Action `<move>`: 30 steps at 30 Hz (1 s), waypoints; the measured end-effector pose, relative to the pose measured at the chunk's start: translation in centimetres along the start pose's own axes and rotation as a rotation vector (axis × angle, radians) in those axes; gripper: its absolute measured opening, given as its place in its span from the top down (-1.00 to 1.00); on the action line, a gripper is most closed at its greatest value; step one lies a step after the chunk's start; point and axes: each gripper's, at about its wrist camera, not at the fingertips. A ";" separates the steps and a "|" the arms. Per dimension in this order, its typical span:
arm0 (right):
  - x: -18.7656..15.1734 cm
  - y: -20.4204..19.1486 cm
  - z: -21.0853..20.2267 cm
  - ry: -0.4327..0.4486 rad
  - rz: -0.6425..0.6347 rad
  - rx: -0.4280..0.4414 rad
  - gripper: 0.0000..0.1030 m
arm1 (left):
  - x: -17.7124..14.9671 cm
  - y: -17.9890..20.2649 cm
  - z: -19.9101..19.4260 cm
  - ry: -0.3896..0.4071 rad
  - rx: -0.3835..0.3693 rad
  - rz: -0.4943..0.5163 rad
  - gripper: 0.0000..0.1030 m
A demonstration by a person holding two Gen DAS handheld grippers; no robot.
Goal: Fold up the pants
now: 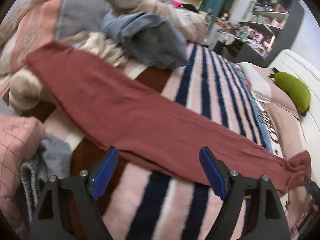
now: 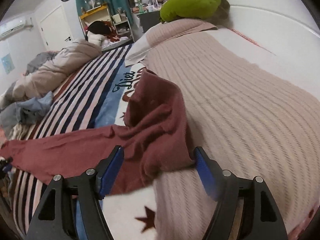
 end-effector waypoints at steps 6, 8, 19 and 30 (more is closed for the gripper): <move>1.1 -0.4 1.9 0.003 0.000 -0.041 -0.08 | -1.4 -1.4 2.5 -0.040 0.000 -0.055 -0.55; 1.3 -0.4 2.4 0.004 -0.020 -0.077 0.41 | -1.5 -1.0 2.6 -0.029 0.004 -0.034 -0.55; 5.0 -5.2 0.0 0.065 -0.081 0.011 0.84 | 0.1 2.0 2.1 0.058 -0.109 0.040 -0.55; 9.4 -23.4 0.7 0.020 -0.335 0.167 0.86 | -0.2 2.0 2.2 0.089 -0.209 0.089 -0.55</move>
Point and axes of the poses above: each gripper's, at about its wrist camera, not at the fingertips, and z roughly the way its jaws point, y to its right, x to its top, and after that the axes turned 10 degrees about y, right-handed
